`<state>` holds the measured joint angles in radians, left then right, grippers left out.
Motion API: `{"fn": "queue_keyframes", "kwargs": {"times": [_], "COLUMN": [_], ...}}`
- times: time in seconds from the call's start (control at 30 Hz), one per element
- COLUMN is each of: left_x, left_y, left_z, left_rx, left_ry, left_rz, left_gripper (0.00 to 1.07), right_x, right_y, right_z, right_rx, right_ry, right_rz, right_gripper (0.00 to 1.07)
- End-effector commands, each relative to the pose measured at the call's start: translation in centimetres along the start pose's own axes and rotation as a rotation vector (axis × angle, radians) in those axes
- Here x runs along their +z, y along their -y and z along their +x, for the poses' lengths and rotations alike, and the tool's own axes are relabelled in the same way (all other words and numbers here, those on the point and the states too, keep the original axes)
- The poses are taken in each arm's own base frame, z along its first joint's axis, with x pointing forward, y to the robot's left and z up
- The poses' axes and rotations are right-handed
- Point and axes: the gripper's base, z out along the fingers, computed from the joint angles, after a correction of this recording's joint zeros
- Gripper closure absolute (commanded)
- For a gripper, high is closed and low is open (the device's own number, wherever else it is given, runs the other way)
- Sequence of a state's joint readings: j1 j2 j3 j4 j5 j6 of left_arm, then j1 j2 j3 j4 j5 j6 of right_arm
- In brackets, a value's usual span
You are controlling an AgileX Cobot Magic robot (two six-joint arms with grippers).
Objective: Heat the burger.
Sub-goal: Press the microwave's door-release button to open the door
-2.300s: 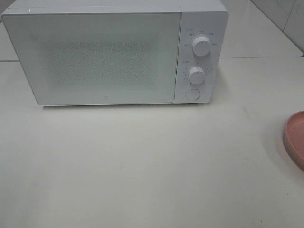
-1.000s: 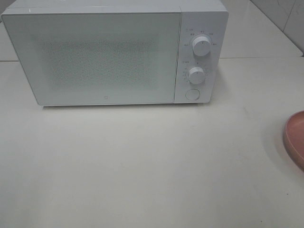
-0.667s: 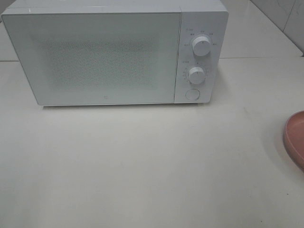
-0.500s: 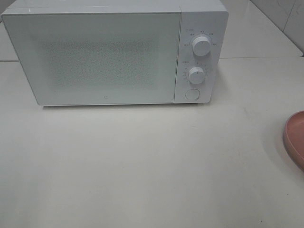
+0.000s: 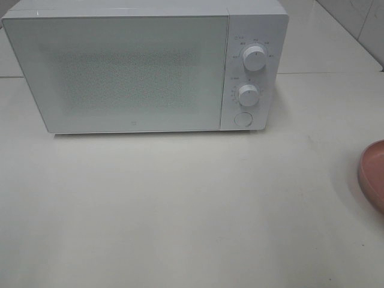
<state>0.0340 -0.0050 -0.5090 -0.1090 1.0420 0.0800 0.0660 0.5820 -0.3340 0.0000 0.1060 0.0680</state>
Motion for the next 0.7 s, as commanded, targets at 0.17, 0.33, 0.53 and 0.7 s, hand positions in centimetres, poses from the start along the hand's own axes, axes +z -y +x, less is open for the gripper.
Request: {"fn": "queue_keyframes", "kwargs": {"times": [0.17,0.33,0.53,0.7], "left_x": [-0.2,-0.2,-0.2,-0.2], "left_y": [0.0,0.0,0.0,0.0], "left_z": [0.2,0.2,0.2,0.2], "left_rx": [0.004,0.004,0.004,0.004], "left_ry": [0.02,0.02,0.02,0.02], "left_rz": [0.007,0.007,0.007,0.007], "left_gripper": [0.09,0.09,0.09,0.09], "right_x": [2.0,3.5,5.2,6.6], "right_y": [0.1,0.0,0.1,0.1], "right_z": [-0.6,-1.0,-0.9,0.2], "right_rx": [-0.003,-0.002,0.001,0.001], "right_ry": [0.049,0.092,0.154,0.188], "right_rz": [0.003,0.001,-0.004,-0.006], "right_gripper": [0.33,0.33,0.33,0.33]}}
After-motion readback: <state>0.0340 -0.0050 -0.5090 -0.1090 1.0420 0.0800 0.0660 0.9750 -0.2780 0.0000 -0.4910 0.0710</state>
